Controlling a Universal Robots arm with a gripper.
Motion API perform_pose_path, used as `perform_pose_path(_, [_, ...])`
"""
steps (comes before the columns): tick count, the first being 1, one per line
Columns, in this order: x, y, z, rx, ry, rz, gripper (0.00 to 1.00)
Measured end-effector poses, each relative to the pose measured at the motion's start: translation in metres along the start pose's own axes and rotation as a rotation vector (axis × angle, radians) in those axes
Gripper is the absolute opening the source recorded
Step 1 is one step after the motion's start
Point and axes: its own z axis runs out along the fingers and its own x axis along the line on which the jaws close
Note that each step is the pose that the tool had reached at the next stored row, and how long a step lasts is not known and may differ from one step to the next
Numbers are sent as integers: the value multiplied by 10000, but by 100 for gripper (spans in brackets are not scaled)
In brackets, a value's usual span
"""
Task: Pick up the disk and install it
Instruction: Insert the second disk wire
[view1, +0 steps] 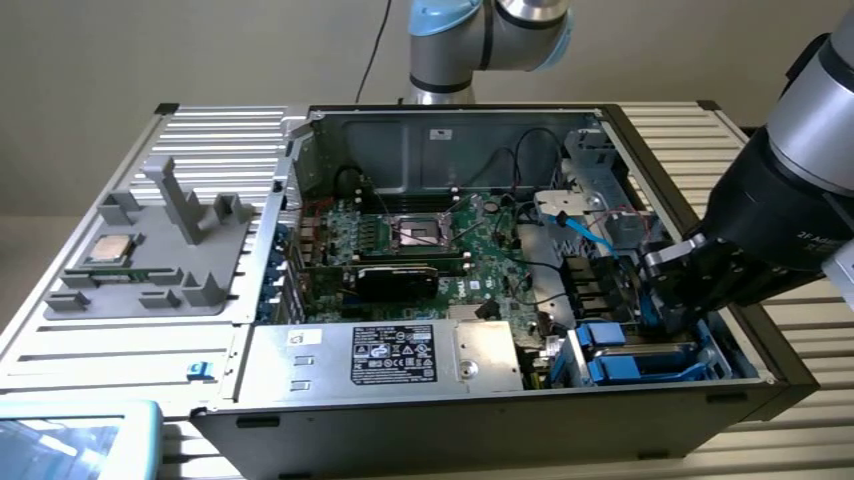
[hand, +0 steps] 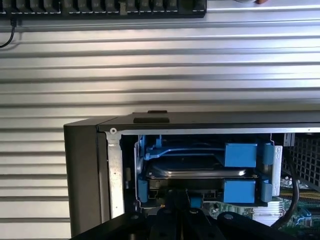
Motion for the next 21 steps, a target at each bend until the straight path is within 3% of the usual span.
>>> perform_pose_path(9, [0, 0, 2, 8, -33, 1, 11])
perform_pose_path(18, [4, -51, -404, -20, -49, 2, 11])
perform_pose_path(21, [-3, -99, -483, -30, -49, 2, 11])
